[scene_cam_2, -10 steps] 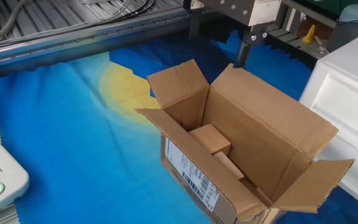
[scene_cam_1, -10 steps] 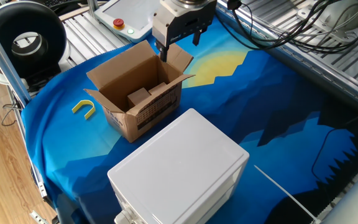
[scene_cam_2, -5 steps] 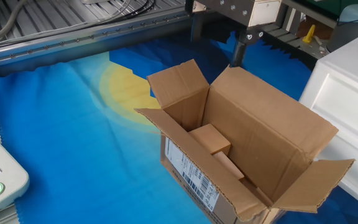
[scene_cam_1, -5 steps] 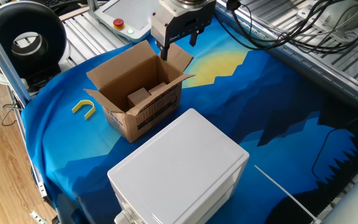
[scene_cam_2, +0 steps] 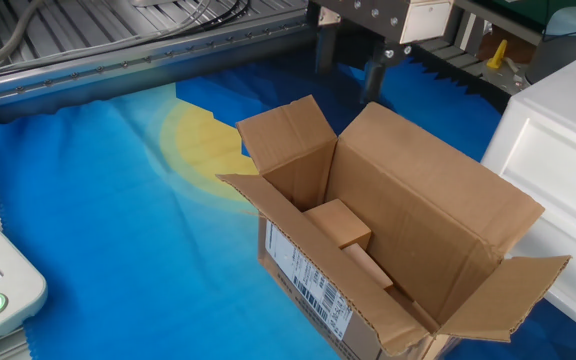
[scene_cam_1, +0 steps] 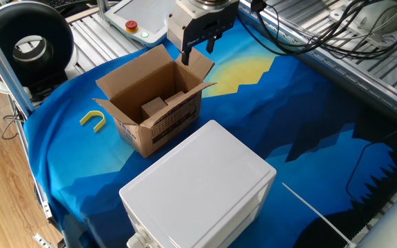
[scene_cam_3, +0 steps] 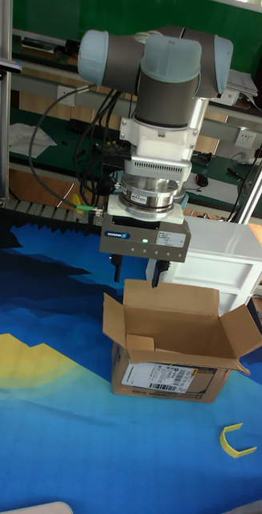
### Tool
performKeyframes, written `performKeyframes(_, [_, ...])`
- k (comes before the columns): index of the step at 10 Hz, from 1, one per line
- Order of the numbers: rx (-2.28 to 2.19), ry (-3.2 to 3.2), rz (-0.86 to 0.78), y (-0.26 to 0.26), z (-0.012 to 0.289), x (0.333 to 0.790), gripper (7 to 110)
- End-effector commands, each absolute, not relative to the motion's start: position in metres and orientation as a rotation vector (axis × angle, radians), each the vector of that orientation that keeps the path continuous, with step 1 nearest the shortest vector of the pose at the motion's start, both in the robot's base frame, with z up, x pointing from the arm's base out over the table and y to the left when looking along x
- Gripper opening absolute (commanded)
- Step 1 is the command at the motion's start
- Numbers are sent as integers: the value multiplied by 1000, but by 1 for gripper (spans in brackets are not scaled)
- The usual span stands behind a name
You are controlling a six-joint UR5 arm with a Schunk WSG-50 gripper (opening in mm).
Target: Cover the box
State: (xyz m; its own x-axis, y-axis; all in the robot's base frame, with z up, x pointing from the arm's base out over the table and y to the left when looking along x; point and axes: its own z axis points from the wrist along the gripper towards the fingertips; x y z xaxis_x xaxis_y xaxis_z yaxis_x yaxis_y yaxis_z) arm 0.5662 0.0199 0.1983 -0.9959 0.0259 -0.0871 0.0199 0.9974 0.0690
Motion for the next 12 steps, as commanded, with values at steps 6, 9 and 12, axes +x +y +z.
performKeyframes(6, [59,3065,121,23,200,563,7])
performKeyframes(9, [-30,3048,103,20,200,567,7])
performKeyframes(12, [-137,3050,80,15,201,565,7])
